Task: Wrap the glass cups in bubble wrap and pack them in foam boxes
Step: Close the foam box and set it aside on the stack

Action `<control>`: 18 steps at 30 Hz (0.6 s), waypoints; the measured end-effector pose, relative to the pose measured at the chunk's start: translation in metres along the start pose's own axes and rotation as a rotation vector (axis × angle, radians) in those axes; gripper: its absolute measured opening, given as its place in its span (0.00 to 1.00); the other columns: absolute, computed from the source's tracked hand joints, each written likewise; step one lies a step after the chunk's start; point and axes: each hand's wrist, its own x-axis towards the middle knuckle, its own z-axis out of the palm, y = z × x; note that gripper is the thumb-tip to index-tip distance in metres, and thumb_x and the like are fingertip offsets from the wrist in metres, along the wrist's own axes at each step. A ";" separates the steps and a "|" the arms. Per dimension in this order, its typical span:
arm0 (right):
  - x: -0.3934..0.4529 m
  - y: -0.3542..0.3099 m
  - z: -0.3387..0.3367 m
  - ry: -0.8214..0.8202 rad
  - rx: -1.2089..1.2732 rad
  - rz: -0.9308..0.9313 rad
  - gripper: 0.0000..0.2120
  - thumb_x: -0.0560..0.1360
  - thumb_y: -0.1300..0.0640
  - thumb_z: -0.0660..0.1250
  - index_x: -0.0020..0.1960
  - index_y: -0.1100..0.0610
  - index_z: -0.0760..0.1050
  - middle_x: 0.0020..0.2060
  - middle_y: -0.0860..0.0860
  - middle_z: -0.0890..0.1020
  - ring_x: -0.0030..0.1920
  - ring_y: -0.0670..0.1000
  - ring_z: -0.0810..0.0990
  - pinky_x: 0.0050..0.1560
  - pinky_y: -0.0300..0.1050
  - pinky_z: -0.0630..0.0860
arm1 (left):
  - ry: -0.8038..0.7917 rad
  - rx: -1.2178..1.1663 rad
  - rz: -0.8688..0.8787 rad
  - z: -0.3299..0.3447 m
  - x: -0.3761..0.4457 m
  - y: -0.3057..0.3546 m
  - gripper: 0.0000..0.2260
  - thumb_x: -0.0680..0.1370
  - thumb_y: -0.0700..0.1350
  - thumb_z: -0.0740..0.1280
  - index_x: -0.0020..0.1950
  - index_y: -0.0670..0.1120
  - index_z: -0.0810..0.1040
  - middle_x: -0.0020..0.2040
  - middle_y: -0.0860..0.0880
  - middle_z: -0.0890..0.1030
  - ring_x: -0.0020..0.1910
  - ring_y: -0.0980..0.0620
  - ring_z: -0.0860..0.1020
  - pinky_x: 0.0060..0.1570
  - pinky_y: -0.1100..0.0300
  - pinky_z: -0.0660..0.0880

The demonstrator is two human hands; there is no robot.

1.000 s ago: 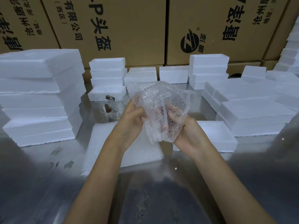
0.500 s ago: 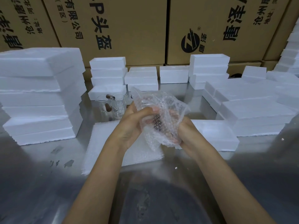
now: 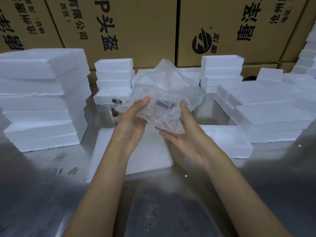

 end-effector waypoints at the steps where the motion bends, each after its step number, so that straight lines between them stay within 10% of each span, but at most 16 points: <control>1: -0.001 0.001 0.002 -0.014 0.020 -0.009 0.33 0.74 0.34 0.61 0.75 0.48 0.66 0.68 0.48 0.77 0.68 0.49 0.76 0.72 0.54 0.67 | -0.027 0.050 -0.020 0.001 0.000 -0.001 0.14 0.77 0.40 0.69 0.62 0.45 0.81 0.66 0.43 0.79 0.67 0.44 0.76 0.71 0.49 0.69; 6: -0.001 -0.005 -0.015 0.253 0.091 -0.091 0.19 0.80 0.53 0.66 0.70 0.56 0.73 0.60 0.52 0.83 0.61 0.53 0.82 0.66 0.56 0.75 | -0.042 0.210 -0.161 0.001 -0.001 -0.003 0.32 0.69 0.37 0.73 0.72 0.38 0.68 0.64 0.42 0.80 0.64 0.41 0.78 0.67 0.49 0.74; 13: 0.005 0.009 -0.017 0.534 -0.310 -0.167 0.07 0.76 0.52 0.73 0.51 0.52 0.84 0.48 0.55 0.86 0.52 0.58 0.84 0.56 0.56 0.81 | -0.253 0.383 -0.332 -0.014 -0.003 0.004 0.25 0.71 0.40 0.75 0.67 0.49 0.76 0.62 0.47 0.82 0.61 0.47 0.81 0.53 0.59 0.79; 18: 0.004 0.018 -0.010 0.464 -0.496 -0.272 0.07 0.77 0.49 0.70 0.41 0.47 0.81 0.36 0.43 0.86 0.38 0.44 0.84 0.35 0.32 0.77 | -0.022 0.507 -0.252 -0.020 -0.001 0.003 0.18 0.72 0.39 0.75 0.61 0.44 0.81 0.57 0.45 0.85 0.58 0.46 0.83 0.66 0.42 0.73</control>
